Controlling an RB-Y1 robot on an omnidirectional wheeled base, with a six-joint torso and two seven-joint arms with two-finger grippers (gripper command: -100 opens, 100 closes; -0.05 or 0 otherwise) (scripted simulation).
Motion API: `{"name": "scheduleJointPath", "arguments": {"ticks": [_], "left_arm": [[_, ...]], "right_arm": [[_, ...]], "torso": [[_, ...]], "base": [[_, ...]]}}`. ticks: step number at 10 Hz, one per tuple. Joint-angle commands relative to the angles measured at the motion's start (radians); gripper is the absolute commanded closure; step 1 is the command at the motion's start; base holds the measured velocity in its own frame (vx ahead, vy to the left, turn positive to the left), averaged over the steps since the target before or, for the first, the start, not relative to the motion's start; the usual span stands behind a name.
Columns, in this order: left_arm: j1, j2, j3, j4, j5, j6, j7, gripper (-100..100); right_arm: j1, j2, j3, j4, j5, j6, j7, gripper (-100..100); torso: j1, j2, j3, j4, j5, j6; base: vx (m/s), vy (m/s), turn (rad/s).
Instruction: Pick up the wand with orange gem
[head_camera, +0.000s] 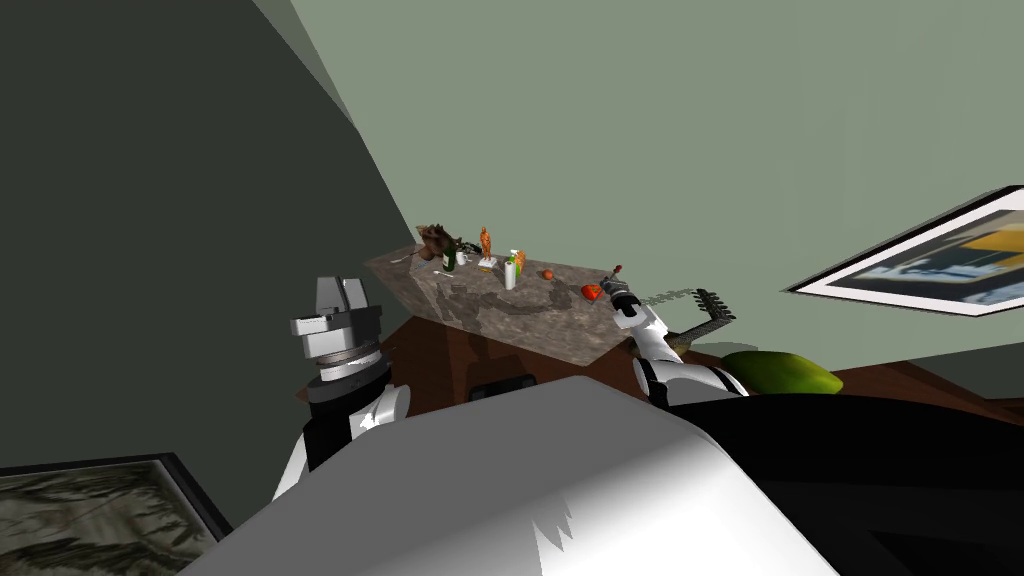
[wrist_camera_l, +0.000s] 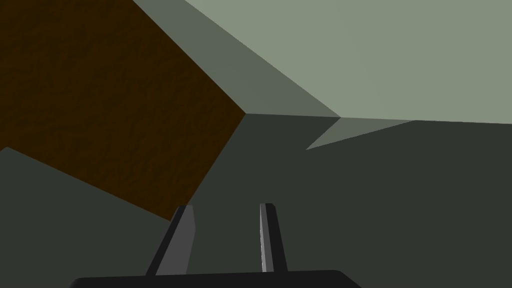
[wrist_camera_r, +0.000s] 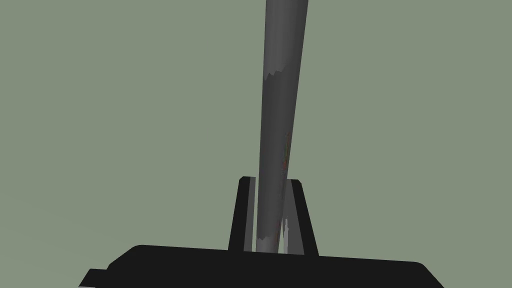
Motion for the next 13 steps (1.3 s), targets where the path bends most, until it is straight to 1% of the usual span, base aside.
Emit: {"name": "scheduleJointPath", "arguments": {"ticks": [1, 2, 3, 4, 5, 6, 7, 8, 9, 10, 11, 12, 13], "left_arm": [[0.000, 0.000, 0.000, 0.000, 0.000, 0.000, 0.000, 0], [0.000, 0.000, 0.000, 0.000, 0.000, 0.000, 0.000, 0], [0.000, 0.000, 0.000, 0.000, 0.000, 0.000, 0.000, 0], [0.000, 0.000, 0.000, 0.000, 0.000, 0.000, 0.000, 0], [0.000, 0.000, 0.000, 0.000, 0.000, 0.000, 0.000, 0], [0.000, 0.000, 0.000, 0.000, 0.000, 0.000, 0.000, 0], [0.000, 0.000, 0.000, 0.000, 0.000, 0.000, 0.000, 0], [0.000, 0.000, 0.000, 0.000, 0.000, 0.000, 0.000, 0], [0.000, 0.000, 0.000, 0.000, 0.000, 0.000, 0.000, 0], [0.000, 0.000, 0.000, 0.000, 0.000, 0.000, 0.000, 0], [0.000, 0.000, 0.000, 0.000, 0.000, 0.000, 0.000, 0], [0.000, 0.000, 0.000, 0.000, 0.000, 0.000, 0.000, 0], [0.000, 0.000, 0.000, 0.000, 0.000, 0.000, 0.000, 0]], "right_arm": [[0.000, 0.000, 0.000, 0.000, 0.000, 0.000, 0.000, 100], [0.000, 0.000, 0.000, 0.000, 0.000, 0.000, 0.000, 0], [0.050, 0.037, -0.003, -0.050, 0.002, 0.022, -0.005, 100], [0.075, 0.037, -0.003, -0.083, 0.002, 0.022, -0.005, 100], [0.108, 0.073, -0.006, -0.119, 0.005, 0.044, -0.008, 100], [0.119, 0.073, -0.006, -0.126, 0.005, 0.044, -0.008, 100], [0.149, 0.073, -0.006, -0.158, 0.005, 0.044, -0.008, 100], [0.149, 0.073, -0.006, -0.183, 0.005, 0.044, -0.008, 100], [0.198, 0.108, -0.009, -0.228, 0.008, 0.067, -0.011, 100], [0.217, 0.108, -0.009, -0.244, 0.008, 0.067, -0.011, 100], [0.222, 0.108, -0.009, -0.280, 0.008, 0.067, -0.011, 100], [0.272, 0.144, -0.012, -0.321, 0.011, 0.089, -0.015, 100], [0.295, 0.144, -0.012, -0.367, 0.011, 0.089, -0.015, 100]], "torso": [[0.000, 0.000, 0.000, 0.000, 0.000, 0.000], [0.000, 0.000, 0.000, 0.000, 0.000, 0.000], [0.000, 0.000, 0.000, 0.000, 0.000, 0.000], [0.001, 0.000, -0.001, -0.003, -0.004, -0.001], [0.001, 0.000, -0.003, -0.005, -0.007, -0.001], [-0.001, -0.003, -0.006, -0.008, -0.011, -0.001], [-0.004, -0.005, -0.008, -0.011, -0.015, -0.001], [-0.004, -0.005, -0.009, -0.012, -0.017, -0.001], [-0.004, -0.004, -0.008, -0.012, -0.017, -0.002], [-0.007, -0.006, -0.010, -0.014, -0.019, -0.001], [-0.009, -0.008, -0.012, -0.016, -0.022, 0.000], [-0.010, -0.008, -0.012, -0.016, -0.022, -0.001], [-0.012, -0.009, -0.013, -0.017, -0.024, 0.000]], "base": [[0.000, 0.000, 0.000], [0.000, 0.000, 0.000], [0.011, 0.005, 0.029], [0.009, 0.006, 0.030], [0.057, -0.024, -0.017], [0.062, -0.030, -0.003], [0.025, -0.015, 0.002], [0.000, 0.000, 0.000], [0.038, -0.030, 0.000], [0.059, -0.043, 0.005], [0.030, -0.022, -0.009], [0.050, -0.043, 0.002], [0.057, -0.045, -0.005]]}}
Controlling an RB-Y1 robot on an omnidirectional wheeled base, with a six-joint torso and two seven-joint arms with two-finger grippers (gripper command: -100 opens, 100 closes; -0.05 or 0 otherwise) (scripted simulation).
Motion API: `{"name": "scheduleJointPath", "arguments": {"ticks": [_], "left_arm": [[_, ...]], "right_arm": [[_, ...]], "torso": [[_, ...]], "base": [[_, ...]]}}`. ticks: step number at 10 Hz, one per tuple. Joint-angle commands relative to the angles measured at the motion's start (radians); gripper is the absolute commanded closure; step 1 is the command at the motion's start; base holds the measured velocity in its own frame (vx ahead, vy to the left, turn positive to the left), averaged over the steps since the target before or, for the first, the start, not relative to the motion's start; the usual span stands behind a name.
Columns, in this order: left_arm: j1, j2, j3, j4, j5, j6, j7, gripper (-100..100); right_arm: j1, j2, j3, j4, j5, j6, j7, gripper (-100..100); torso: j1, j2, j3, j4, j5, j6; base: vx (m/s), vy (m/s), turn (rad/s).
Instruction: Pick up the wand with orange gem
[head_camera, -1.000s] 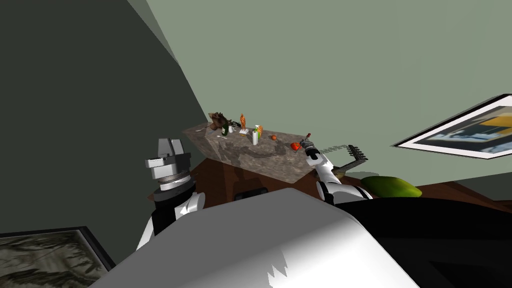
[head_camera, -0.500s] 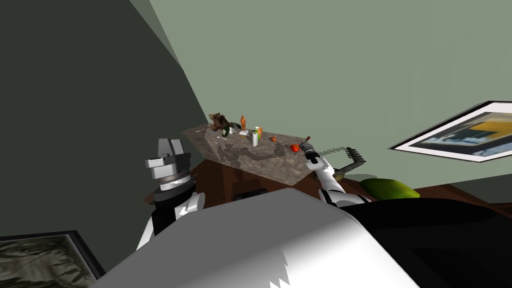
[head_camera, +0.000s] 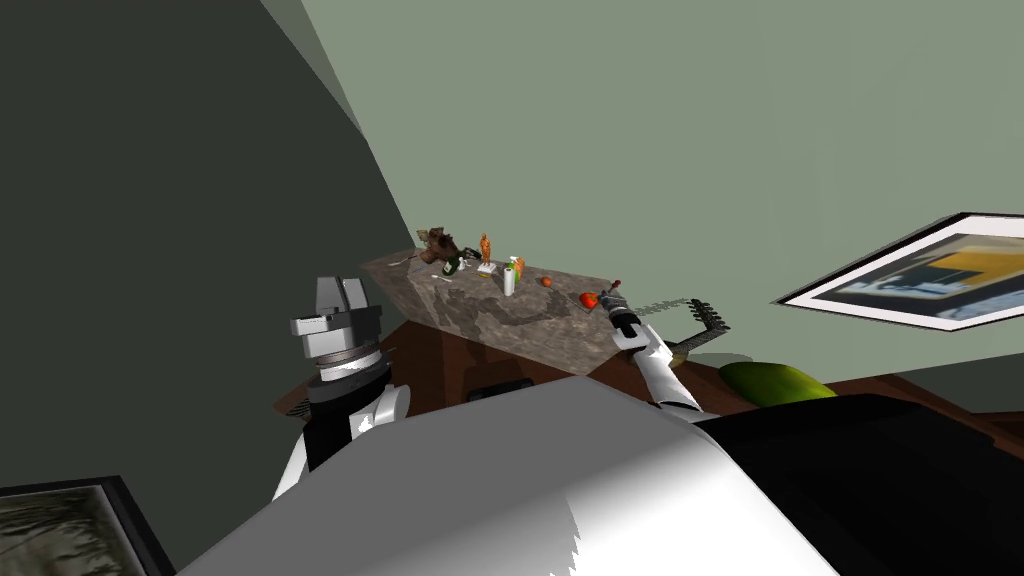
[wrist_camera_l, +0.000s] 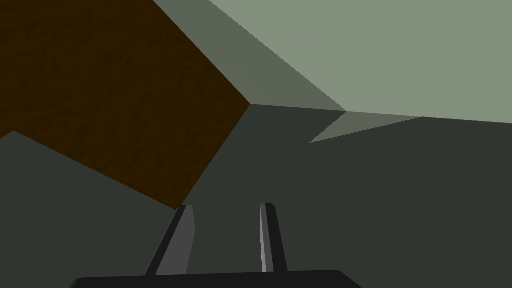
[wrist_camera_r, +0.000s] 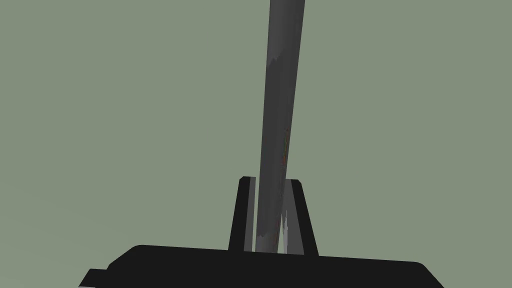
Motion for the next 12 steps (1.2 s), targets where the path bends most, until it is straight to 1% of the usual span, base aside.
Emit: {"name": "scheduleJointPath", "arguments": {"ticks": [1, 2, 3, 5, 6, 7, 9, 10, 11, 12], "left_arm": [[0.000, 0.000, 0.000, 0.000, 0.000, 0.000, 0.000, 0], [0.000, 0.000, 0.000, 0.000, 0.000, 0.000, 0.000, 0], [0.000, 0.000, 0.000, 0.000, 0.000, 0.000, 0.000, 0], [0.000, 0.000, 0.000, 0.000, 0.000, 0.000, 0.000, 0], [0.000, 0.000, 0.000, 0.000, 0.000, 0.000, 0.000, 0], [0.000, 0.000, 0.000, 0.000, 0.000, 0.000, 0.000, 0], [0.000, 0.000, 0.000, 0.000, 0.000, 0.000, 0.000, 0], [0.000, 0.000, 0.000, 0.000, 0.000, 0.000, 0.000, 0], [0.000, 0.000, 0.000, 0.000, 0.000, 0.000, 0.000, 0], [0.000, 0.000, 0.000, 0.000, 0.000, 0.000, 0.000, 0]], "right_arm": [[0.010, 0.002, -0.001, -0.031, 0.000, -0.002, 0.000, 100], [0.056, 0.038, -0.003, -0.064, 0.003, 0.020, -0.003, 100], [0.083, 0.038, -0.003, -0.092, 0.003, 0.020, -0.003, 100], [0.083, 0.038, -0.003, -0.131, 0.003, 0.020, -0.003, 100], [0.132, 0.073, -0.006, -0.165, 0.006, 0.042, -0.007, 100], [0.156, 0.073, -0.006, -0.193, 0.006, 0.042, -0.007, 100], [0.156, 0.073, -0.006, -0.232, 0.006, 0.042, -0.007, 100], [0.203, 0.109, -0.009, -0.268, 0.009, 0.064, -0.010, 100], [0.230, 0.109, -0.009, -0.294, 0.009, 0.064, -0.010, 100], [0.230, 0.109, -0.009, -0.330, 0.009, 0.064, -0.010, 100]], "torso": [[0.000, 0.000, 0.000, 0.000, 0.000, 0.000], [0.001, 0.000, 0.000, 0.000, 0.000, -0.001], [-0.001, -0.001, -0.001, -0.001, -0.001, 0.000], [-0.004, -0.002, -0.002, -0.002, -0.003, 0.000], [-0.002, -0.002, -0.002, -0.002, -0.002, -0.001], [-0.004, -0.003, -0.003, -0.003, -0.003, 0.001], [-0.004, -0.004, -0.004, -0.003, -0.003, -0.001], [-0.003, -0.003, -0.003, -0.003, -0.002, -0.001], [-0.004, -0.004, -0.004, -0.004, -0.003, 0.000], [-0.005, -0.005, -0.004, -0.004, -0.002, 0.000]], "base": [[0.030, -0.025, -0.005], [0.058, -0.049, 0.010], [0.062, -0.046, -0.003], [0.014, -0.008, -0.004], [0.047, -0.029, 0.015], [0.061, -0.038, -0.013], [0.018, -0.020, -0.001], [0.053, -0.040, 0.015], [0.062, -0.041, -0.010], [0.025, -0.021, -0.013]]}}
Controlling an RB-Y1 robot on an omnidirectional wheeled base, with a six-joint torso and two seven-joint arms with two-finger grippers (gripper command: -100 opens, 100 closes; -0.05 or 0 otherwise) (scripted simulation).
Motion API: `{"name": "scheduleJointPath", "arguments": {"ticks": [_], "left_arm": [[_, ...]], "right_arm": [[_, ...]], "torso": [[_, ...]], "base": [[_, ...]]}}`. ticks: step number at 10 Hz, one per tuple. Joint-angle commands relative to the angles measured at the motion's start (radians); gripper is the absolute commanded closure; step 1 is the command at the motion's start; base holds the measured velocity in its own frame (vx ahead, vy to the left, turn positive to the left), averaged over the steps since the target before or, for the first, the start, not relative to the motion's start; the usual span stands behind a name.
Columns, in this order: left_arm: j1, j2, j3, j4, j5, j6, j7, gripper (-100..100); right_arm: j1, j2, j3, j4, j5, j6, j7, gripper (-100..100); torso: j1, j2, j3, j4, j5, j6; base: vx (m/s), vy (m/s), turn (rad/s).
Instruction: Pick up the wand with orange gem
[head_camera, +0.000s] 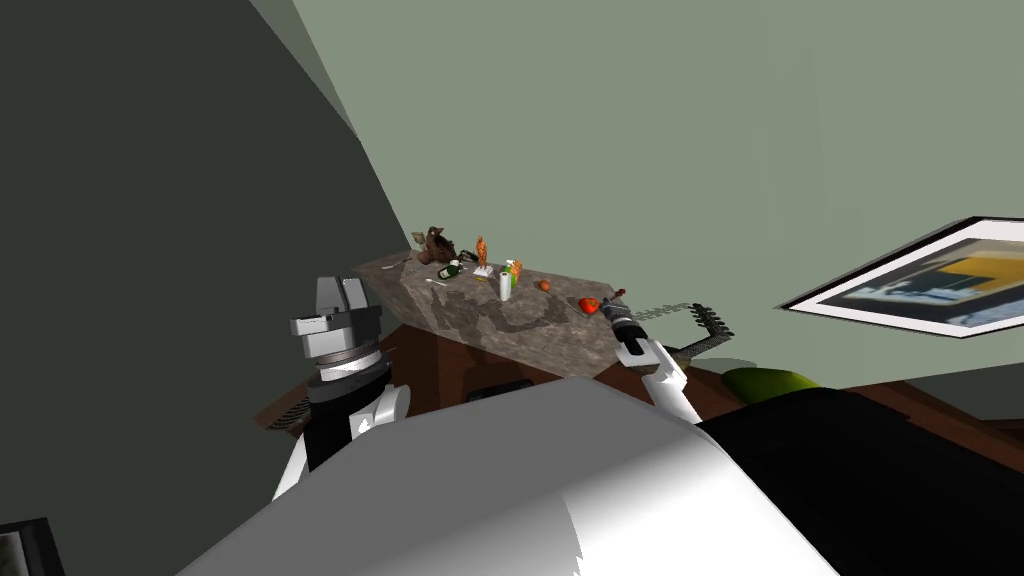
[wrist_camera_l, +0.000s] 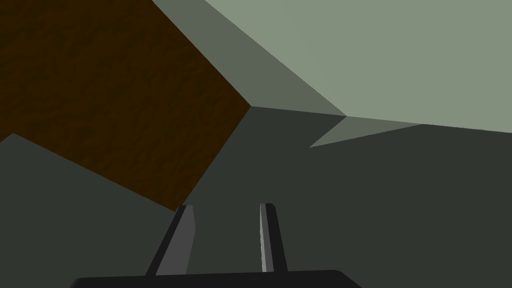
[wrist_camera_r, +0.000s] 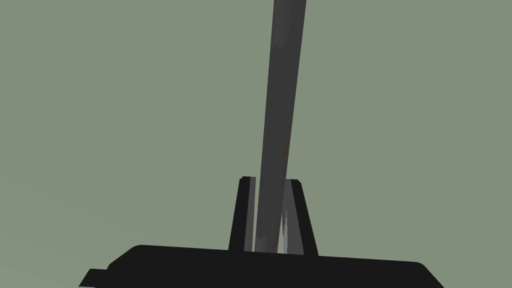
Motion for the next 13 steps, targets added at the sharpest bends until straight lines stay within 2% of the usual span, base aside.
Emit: {"name": "scheduleJointPath", "arguments": {"ticks": [1, 2, 3, 4, 5, 6, 8, 9, 10, 11, 12, 13], "left_arm": [[0.000, 0.000, 0.000, 0.000, 0.000, 0.000, 0.000, 0], [0.000, 0.000, 0.000, 0.000, 0.000, 0.000, 0.000, 0], [0.000, 0.000, 0.000, 0.000, 0.000, 0.000, 0.000, 0], [0.000, 0.000, 0.000, 0.000, 0.000, 0.000, 0.000, 0], [0.000, 0.000, 0.000, 0.000, 0.000, 0.000, 0.000, 0], [0.000, 0.000, 0.000, 0.000, 0.000, 0.000, 0.000, 0], [0.000, 0.000, 0.000, 0.000, 0.000, 0.000, 0.000, 0], [0.000, 0.000, 0.000, 0.000, 0.000, 0.000, 0.000, 0], [0.000, 0.000, 0.000, 0.000, 0.000, 0.000, 0.000, 0], [0.000, 0.000, 0.000, 0.000, 0.000, 0.000, 0.000, 0], [0.000, 0.000, 0.000, 0.000, 0.000, 0.000, 0.000, 0], [0.000, 0.000, 0.000, 0.000, 0.000, 0.000, 0.000, 0]], "right_arm": [[0.009, 0.004, -0.001, -0.030, 0.001, -0.001, 0.001, 100], [0.055, 0.040, -0.004, -0.067, 0.004, 0.021, -0.002, 100], [0.083, 0.040, -0.004, -0.093, 0.004, 0.021, -0.002, 100], [0.083, 0.040, -0.004, -0.125, 0.004, 0.021, -0.002, 100], [0.135, 0.075, -0.007, -0.161, 0.007, 0.043, -0.005, 100], [0.156, 0.075, -0.007, -0.193, 0.007, 0.043, -0.005, 100], [0.156, 0.075, -0.007, -0.231, 0.007, 0.043, -0.005, 100], [0.206, 0.111, -0.009, -0.274, 0.010, 0.065, -0.009, 100], [0.230, 0.111, -0.009, -0.300, 0.010, 0.065, -0.009, 100], [0.230, 0.111, -0.009, -0.331, 0.010, 0.065, -0.009, 100], [0.229, 0.118, -0.010, -0.313, 0.012, 0.060, -0.007, 100], [0.229, 0.119, -0.010, -0.317, 0.012, 0.059, -0.006, 0]], "torso": [[0.000, 0.000, 0.000, 0.000, 0.000, 0.000], [0.001, 0.001, 0.001, 0.000, 0.000, 0.000], [0.000, 0.000, 0.000, -0.001, -0.001, 0.001], [-0.002, -0.001, -0.001, -0.001, -0.001, 0.001], [0.000, 0.000, 0.000, 0.000, 0.000, 0.000], [-0.002, 0.000, 0.000, 0.000, -0.001, 0.001], [0.000, 0.000, 0.000, 0.000, -0.001, 0.000], [0.002, 0.001, 0.001, 0.000, 0.000, -0.001], [0.000, 0.001, 0.000, 0.000, -0.001, 0.001], [-0.002, 0.000, 0.000, 0.000, -0.001, 0.001], [0.000, 0.000, 0.000, 0.000, 0.000, 0.000], [0.001, 0.001, 0.000, 0.000, 0.000, 0.000]], "base": [[0.002, -0.008, 0.010], [0.056, -0.037, 0.007], [0.065, -0.048, -0.009], [0.023, -0.026, -0.011], [0.049, -0.048, 0.011], [0.053, -0.046, -0.005], [0.015, -0.009, -0.002], [0.045, -0.036, 0.013], [0.058, -0.046, -0.010], [0.030, -0.023, -0.008], [0.009, -0.007, 0.004], [0.000, 0.000, 0.000]]}}
